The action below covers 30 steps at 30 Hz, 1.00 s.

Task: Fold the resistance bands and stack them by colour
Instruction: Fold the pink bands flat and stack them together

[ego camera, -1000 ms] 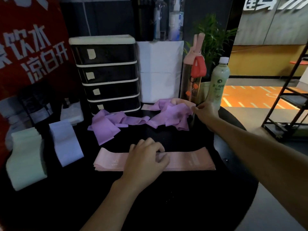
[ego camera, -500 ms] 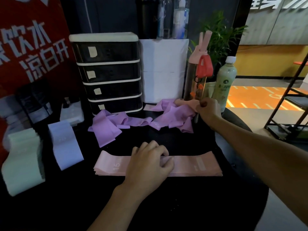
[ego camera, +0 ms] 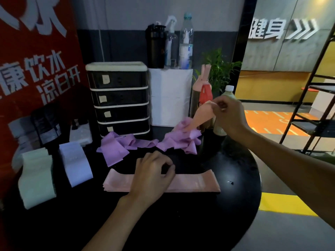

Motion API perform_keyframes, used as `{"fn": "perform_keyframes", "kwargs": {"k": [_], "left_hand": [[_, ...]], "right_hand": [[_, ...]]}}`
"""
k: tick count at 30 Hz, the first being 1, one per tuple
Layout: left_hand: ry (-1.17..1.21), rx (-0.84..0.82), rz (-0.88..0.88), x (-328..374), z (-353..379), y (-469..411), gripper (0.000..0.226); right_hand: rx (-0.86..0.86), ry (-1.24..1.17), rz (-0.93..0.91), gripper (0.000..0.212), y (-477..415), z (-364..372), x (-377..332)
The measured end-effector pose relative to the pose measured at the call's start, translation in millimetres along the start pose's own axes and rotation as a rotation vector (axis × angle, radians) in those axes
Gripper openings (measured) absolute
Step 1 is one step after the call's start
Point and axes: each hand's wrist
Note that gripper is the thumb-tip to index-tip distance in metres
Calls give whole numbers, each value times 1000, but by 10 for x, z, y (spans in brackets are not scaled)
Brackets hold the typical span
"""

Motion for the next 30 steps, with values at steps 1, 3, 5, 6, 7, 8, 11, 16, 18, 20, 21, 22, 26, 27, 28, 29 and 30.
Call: {"fn": "perform_keyframes", "kwargs": {"k": [1, 3, 5, 6, 7, 8, 11, 16, 18, 20, 21, 22, 26, 27, 28, 29, 30], "left_hand": [[16, 18, 19, 37, -50, -46, 27], [65, 49, 55, 129, -174, -160, 25], [125, 69, 66, 244, -312, -293, 25], [146, 82, 72, 310, -379, -360, 24], [164, 102, 87, 381, -442, -432, 24], [184, 121, 103, 455, -499, -499, 25], [254, 135, 108, 683, -634, -693, 15], [458, 62, 42, 959, -769, -932, 26], [585, 40, 33, 994, -811, -982, 24], [665, 26, 54, 986, -836, -990, 23], [683, 39, 67, 979, -846, -986, 23], [703, 61, 79, 973, -857, -972, 21], [787, 174, 13, 926, -879, -936, 14], [808, 193, -23, 909, -883, -930, 15], [823, 204, -55, 895, -887, -924, 15], [831, 213, -81, 881, -895, -922, 16], [843, 219, -101, 872, -911, -918, 16]], "right_hand": [[4, 0, -14, 4, -11, -38, -57], [21, -28, -17, 5, -35, -108, -169], [57, -48, -41, 6, -60, -176, -290], [71, -57, -54, 7, -71, -210, -353], [82, -67, -62, 8, -82, -243, -424], [90, -80, -59, 9, -85, -270, -488], [88, -118, -43, 12, -67, -321, -693], [94, -278, 57, 7, -7, -331, -983], [43, -385, 111, 4, 42, -329, -1103], [-7, -478, 147, 3, 111, -342, -1228], [-36, -513, 150, 2, 139, -350, -1277], [-69, -543, 150, 8, 163, -356, -1312], [-140, -611, 172, 15, 191, -362, -1341], [-142, -584, 157, 12, 194, -352, -1320], [-141, -527, 128, 10, 194, -343, -1296], [-135, -449, 91, 12, 196, -335, -1275], [-133, -382, 54, 14, 202, -332, -1262]]}}
Point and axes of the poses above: each hand's wrist, its own y-axis away from the middle knuckle, its own z-axis out of the palm, x = y × z, and after that the axes turned 1 degree about -y, right-handed
